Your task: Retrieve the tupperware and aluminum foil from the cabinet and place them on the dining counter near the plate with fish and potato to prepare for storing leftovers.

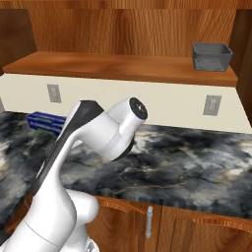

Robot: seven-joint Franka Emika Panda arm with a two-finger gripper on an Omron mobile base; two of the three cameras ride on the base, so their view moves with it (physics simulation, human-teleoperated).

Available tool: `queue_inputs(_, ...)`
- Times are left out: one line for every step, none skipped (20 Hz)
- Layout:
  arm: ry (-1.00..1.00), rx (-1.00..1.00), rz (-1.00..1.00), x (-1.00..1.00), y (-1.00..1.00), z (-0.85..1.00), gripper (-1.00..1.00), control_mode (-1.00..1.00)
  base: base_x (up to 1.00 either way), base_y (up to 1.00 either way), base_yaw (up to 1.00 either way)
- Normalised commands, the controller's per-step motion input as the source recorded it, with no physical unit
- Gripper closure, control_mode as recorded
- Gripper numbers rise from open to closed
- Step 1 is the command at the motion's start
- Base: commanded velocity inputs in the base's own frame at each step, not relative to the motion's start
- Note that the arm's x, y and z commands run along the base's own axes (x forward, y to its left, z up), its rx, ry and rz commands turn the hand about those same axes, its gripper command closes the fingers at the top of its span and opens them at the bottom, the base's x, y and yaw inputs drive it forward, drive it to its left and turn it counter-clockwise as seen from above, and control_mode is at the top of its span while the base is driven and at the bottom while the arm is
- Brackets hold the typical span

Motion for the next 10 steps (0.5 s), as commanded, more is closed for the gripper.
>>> queue_inputs(0.17,-0.12,-0.21,-0.08,0.00,-0.24,1.00,-1.00,0.00,0.00,0.00)
queue_inputs(0.18,-0.14,-0.19,-0.11,0.05,-0.24,1.00,-1.00,0.00,0.00,0.00)
queue_inputs(0.00,0.00,0.00,0.00,0.00,0.00,1.00,1.00,-0.21,0.10,-0.18)
queue_inputs(0.00,0.00,0.00,0.00,0.00,0.00,1.00,1.00,-0.31,0.09,-0.17)
queue_inputs(0.00,0.00,0.00,0.00,0.00,0.00,1.00,1.00,-0.46,0.09,-0.17)
queue_inputs(0.00,0.00,0.00,0.00,0.00,0.00,1.00,1.00,-0.74,0.00,-0.16)
queue_inputs(0.00,0.00,0.00,0.00,0.00,0.00,1.00,1.00,-0.94,0.00,-0.15)
queue_inputs(0.00,0.00,0.00,0.00,0.00,0.00,1.00,1.00,-1.00,0.00,-0.16)
queue_inputs(0.00,0.00,0.00,0.00,0.00,0.00,1.00,1.00,-1.00,0.00,-0.16)
queue_inputs(0.00,0.00,0.00,0.00,0.00,0.00,1.00,1.00,-1.00,0.00,-0.20)
